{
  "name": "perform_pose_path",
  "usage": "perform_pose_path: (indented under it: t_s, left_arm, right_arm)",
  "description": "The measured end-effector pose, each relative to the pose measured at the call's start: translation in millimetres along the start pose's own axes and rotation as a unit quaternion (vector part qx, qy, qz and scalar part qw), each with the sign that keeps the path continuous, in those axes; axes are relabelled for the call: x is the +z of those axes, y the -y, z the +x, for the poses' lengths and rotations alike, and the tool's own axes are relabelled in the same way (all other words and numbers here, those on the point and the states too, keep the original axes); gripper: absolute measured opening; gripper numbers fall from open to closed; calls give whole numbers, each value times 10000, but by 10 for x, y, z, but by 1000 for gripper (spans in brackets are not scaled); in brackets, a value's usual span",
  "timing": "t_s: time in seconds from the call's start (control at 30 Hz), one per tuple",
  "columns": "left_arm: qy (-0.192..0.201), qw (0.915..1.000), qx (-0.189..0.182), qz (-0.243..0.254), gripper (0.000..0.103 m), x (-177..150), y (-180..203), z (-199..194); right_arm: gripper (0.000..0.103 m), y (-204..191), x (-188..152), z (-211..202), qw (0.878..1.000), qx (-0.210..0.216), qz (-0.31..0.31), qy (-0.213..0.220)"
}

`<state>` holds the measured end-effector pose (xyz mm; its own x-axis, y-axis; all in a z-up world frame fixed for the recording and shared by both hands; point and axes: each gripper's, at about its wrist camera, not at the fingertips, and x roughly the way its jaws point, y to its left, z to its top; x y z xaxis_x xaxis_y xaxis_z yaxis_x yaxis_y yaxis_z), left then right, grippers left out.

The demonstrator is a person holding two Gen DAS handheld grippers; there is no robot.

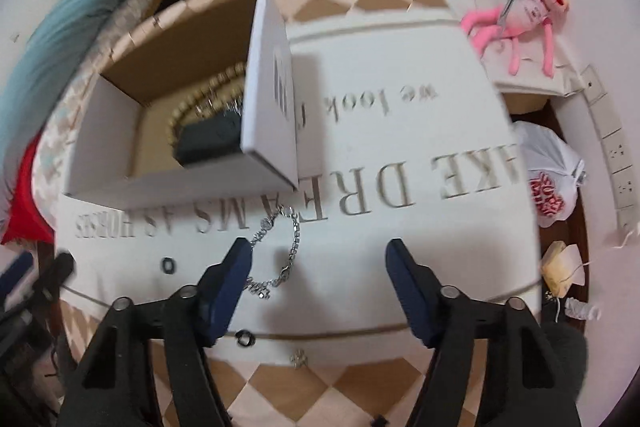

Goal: Organize jewelry
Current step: 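Grasp the thin silver chain bracelet with the right tool, then grasp a black ring with the left tool while the right tool holds the chain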

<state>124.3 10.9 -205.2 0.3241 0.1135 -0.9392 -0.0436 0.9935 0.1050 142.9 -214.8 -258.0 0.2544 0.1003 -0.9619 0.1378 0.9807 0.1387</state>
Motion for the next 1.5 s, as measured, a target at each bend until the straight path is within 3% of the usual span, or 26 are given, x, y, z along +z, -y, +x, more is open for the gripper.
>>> perform_pose_path:
  t_s: [0.13,0.17,0.2,0.23,0.57,0.77,0.83,0.9,0.97,1.03,1.1,1.33,1.5]
  left_arm:
    - [-165,9998,-44,49,103,-102,77,152]
    - [-186,9998,-58,66,103,-117,99,179]
    - [-208,9997,-66,82,103,-128,113,203]
    - [-227,9997,-80,94,103,-142,134,222]
    - [-189,9979,-550,300,102,-216,422,230]
    - [-148,9966,-577,578,98,-203,697,227]
    - [-186,9958,-591,677,75,-209,789,249]
    - [-245,9951,-635,711,67,-206,828,273]
    - [-178,9945,-726,733,53,-180,831,271]
    - [-161,9935,-808,784,23,-163,863,251]
    - [-168,9931,-787,859,12,-146,889,249]
    - [-91,9930,-778,887,10,-119,855,232]
    - [101,9927,-915,783,10,-96,760,-6]
  right_arm:
    - [41,-176,-86,98,9981,-394,-416,242]
    - [29,-214,-109,104,9967,-549,-502,317]
    - [8,-244,-131,98,9956,-627,-579,385]
    - [2,-256,-150,93,9953,-621,-620,420]
    - [1,31,-245,-190,9979,-197,-185,583]
    - [1,181,-206,-250,9982,-109,-42,583]
    - [1,224,-189,-224,9985,-102,31,544]
    - [1,265,-178,-202,9985,-109,103,533]
    - [1,298,-184,-190,9985,-83,174,514]
    - [1,318,-189,-189,9984,-62,216,509]
    - [1,328,-194,-194,9984,-46,234,511]
    - [1,292,-210,-287,9980,160,244,560]
    - [1,203,-254,-503,9953,673,232,652]
